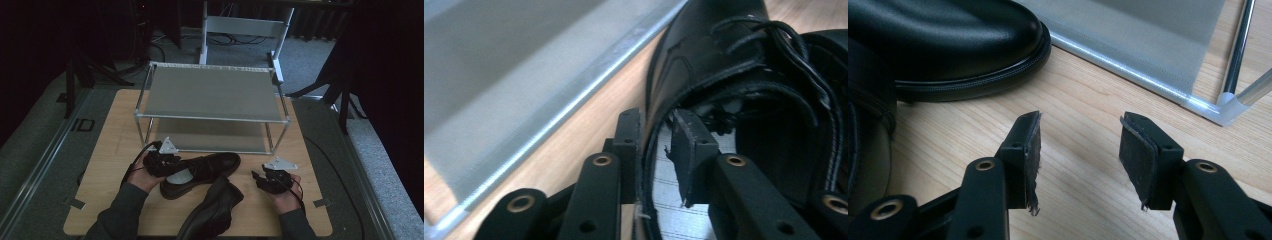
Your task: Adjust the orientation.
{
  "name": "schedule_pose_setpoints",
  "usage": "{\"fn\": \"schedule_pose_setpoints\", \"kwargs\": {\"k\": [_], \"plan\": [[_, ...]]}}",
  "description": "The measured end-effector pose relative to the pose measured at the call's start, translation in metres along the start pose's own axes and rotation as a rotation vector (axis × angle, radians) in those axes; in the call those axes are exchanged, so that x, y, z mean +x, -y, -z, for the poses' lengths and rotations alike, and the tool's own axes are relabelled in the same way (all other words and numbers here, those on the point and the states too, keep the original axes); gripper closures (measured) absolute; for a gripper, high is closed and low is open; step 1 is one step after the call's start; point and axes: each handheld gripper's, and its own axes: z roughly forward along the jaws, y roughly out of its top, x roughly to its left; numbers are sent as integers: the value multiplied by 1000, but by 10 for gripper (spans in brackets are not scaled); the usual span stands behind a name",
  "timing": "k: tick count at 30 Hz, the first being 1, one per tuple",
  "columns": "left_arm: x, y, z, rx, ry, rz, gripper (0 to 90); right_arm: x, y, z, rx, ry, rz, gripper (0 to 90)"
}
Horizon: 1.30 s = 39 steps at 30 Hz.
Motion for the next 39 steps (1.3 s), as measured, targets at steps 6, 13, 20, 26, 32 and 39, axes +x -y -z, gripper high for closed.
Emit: {"fn": "schedule_pose_setpoints", "kwargs": {"k": [6, 13, 20, 26, 32, 39], "plan": [[2, -5, -3, 54, 29, -35, 769, 0, 0, 0, -3, 1, 0, 499], [4, -3, -1, 29, 39, -19, 859, -2, 0, 1, -7, 6, -3, 501], [8, 17, 25, -44, -27, 59, 865, -5, 1, 4, -22, 15, -15, 508], [21, 41, 44, -104, -110, 178, 865, -5, 0, 4, -21, 14, -13, 512], [25, 61, 50, -154, -183, 288, 864, 0, -2, 3, -15, 7, 9, 512], [26, 78, 50, -173, -198, 381, 861, 13, 0, 16, -26, -60, 62, 500]]}}
